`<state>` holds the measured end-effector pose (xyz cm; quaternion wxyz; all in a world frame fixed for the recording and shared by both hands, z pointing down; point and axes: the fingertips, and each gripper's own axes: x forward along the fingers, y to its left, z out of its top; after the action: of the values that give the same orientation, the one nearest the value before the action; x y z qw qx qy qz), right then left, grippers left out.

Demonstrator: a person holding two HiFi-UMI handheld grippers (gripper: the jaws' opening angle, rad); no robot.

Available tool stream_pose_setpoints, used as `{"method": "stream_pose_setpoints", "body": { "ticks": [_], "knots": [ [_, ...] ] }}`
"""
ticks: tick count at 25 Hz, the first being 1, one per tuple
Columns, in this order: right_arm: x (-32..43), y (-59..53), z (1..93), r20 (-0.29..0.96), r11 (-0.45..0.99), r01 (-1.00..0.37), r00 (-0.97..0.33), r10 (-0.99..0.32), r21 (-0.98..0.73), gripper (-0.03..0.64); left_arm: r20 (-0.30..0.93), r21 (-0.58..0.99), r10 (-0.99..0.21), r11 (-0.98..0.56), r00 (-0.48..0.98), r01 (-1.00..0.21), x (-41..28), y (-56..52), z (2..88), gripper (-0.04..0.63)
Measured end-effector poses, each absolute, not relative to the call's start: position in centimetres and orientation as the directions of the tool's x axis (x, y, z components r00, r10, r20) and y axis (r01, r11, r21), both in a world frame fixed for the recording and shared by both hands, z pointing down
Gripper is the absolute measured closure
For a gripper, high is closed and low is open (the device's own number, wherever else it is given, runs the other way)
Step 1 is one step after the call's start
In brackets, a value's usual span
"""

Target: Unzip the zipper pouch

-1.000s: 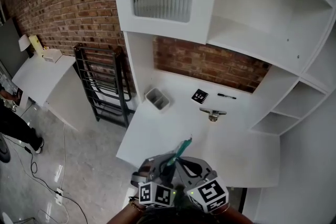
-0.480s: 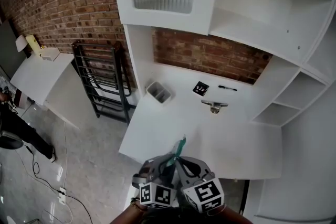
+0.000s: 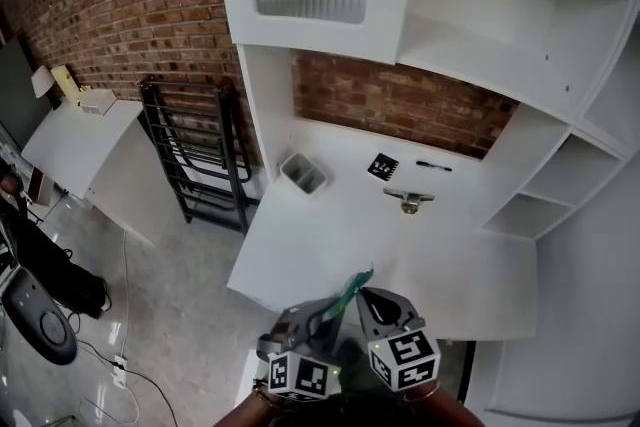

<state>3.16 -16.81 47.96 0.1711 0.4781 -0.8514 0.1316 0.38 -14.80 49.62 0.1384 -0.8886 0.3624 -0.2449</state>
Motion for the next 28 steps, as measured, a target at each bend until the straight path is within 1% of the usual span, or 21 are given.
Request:
{"method": "stream_pose_setpoints", "body": {
  "ticks": [9,14,17,21,28],
  "knots": [
    [4.6,-17.1,48.1,0.416,0.477,-0.877,-0.457,-0.786,-0.063,0.612,0.322,-0.425,-0.7,-0.708,0.637,-0.564,0.7,-14.3,49.5,0.591],
    [5.7,-16.9,48.3,0.414,0.452,-0.891,-0.432,-0.802,-0.054,0.612,0.309,-0.384,-0.687,-0.723,0.658,-0.574,1.1,-13.8,49.0,0.591],
    [6.2,-17.0,48.2,0.412,0.437,-0.897,-0.422,-0.807,-0.063,0.611,0.304,-0.398,-0.685,-0.723,0.662,-0.565,1.1,-13.6,49.0,0.589],
    [7.1,-17.2,48.6,0.42,0.41,-0.911,-0.392,-0.818,-0.051,0.612,0.311,-0.411,-0.683,-0.724,0.661,-0.554,1.3,-13.3,48.9,0.589],
    [9.0,-17.5,49.4,0.441,0.358,-0.933,-0.338,-0.832,-0.04,0.612,0.305,-0.38,-0.685,-0.725,0.662,-0.575,0.2,-13.2,48.4,0.589]
  ]
}}
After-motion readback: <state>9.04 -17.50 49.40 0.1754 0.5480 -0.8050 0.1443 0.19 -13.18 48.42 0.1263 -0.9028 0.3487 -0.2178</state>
